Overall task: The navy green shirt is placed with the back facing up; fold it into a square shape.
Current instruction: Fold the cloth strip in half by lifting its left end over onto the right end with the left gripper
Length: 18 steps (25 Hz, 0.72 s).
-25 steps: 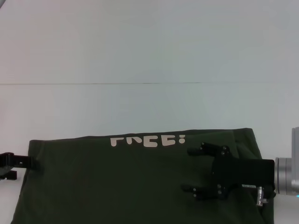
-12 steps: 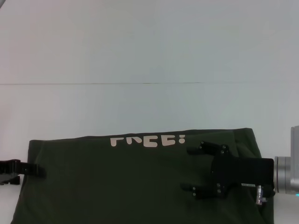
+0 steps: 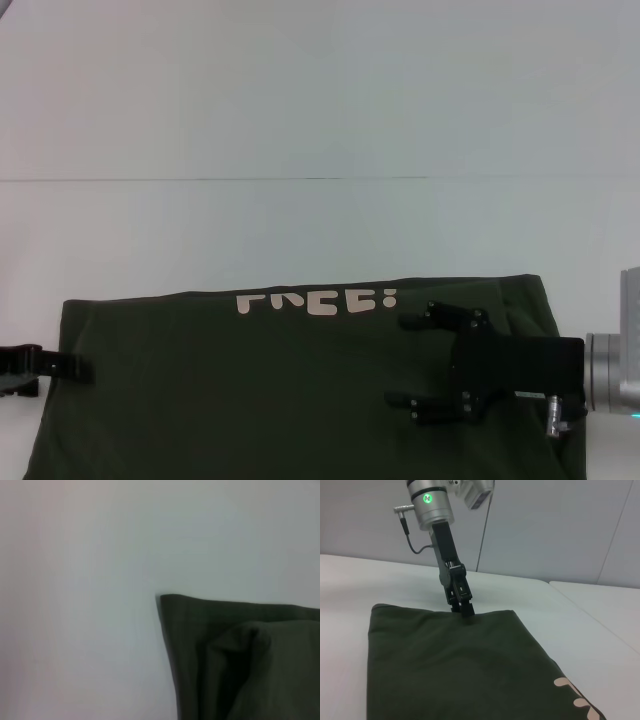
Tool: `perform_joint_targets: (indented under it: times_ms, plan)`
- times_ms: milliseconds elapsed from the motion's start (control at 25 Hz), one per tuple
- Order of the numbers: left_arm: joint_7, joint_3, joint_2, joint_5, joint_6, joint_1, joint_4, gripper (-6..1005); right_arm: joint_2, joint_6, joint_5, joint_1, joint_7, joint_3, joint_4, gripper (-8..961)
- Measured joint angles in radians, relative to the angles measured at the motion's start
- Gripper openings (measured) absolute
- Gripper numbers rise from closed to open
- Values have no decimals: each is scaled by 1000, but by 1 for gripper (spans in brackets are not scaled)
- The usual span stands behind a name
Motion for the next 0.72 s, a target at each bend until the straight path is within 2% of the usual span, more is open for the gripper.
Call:
perform_joint_targets:
  times_ms: [720]
  plan:
    - [9,33,-8,-1,-2,-8,-9,893,1,15,0,3,1,-7,0,919]
